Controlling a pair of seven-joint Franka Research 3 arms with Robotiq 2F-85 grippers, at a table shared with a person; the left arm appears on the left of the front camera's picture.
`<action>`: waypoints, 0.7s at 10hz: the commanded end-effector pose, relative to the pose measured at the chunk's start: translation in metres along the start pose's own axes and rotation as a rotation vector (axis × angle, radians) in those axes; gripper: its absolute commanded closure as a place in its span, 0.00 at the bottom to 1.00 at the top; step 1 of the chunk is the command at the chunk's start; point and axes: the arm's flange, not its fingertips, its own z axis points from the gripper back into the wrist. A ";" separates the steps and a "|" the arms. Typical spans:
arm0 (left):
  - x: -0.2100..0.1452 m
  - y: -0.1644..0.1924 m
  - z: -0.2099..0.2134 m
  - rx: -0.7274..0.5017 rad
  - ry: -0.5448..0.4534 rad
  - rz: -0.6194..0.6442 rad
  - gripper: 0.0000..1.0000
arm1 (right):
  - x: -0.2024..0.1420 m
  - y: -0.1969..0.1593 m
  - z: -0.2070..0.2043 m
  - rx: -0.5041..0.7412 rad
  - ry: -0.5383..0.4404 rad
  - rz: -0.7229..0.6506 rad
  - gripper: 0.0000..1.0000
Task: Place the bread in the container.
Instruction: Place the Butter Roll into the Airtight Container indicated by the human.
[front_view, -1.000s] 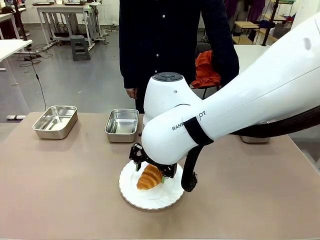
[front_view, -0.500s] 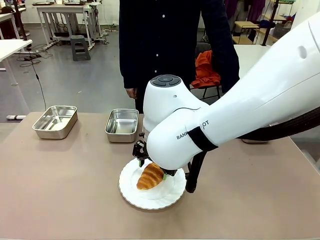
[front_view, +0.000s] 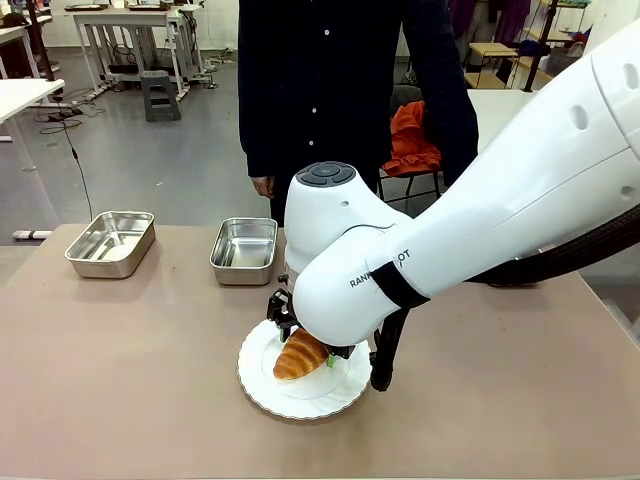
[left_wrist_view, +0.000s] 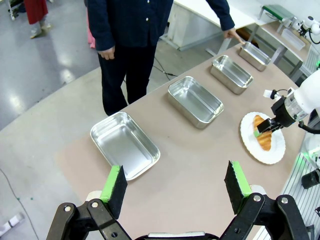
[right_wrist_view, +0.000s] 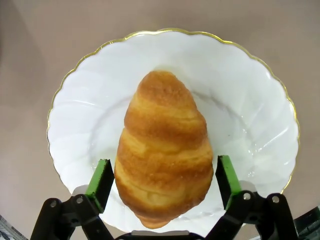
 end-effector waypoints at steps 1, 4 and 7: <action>0.000 -0.002 0.002 -0.007 -0.008 -0.009 0.00 | -0.003 0.009 -0.002 0.009 -0.028 -0.037 0.20; 0.000 -0.002 0.002 -0.007 -0.008 -0.009 0.00 | -0.001 0.009 0.002 -0.010 -0.024 -0.044 0.26; 0.000 -0.002 0.002 -0.007 -0.008 -0.009 0.00 | 0.002 0.000 0.000 -0.001 -0.001 -0.008 0.59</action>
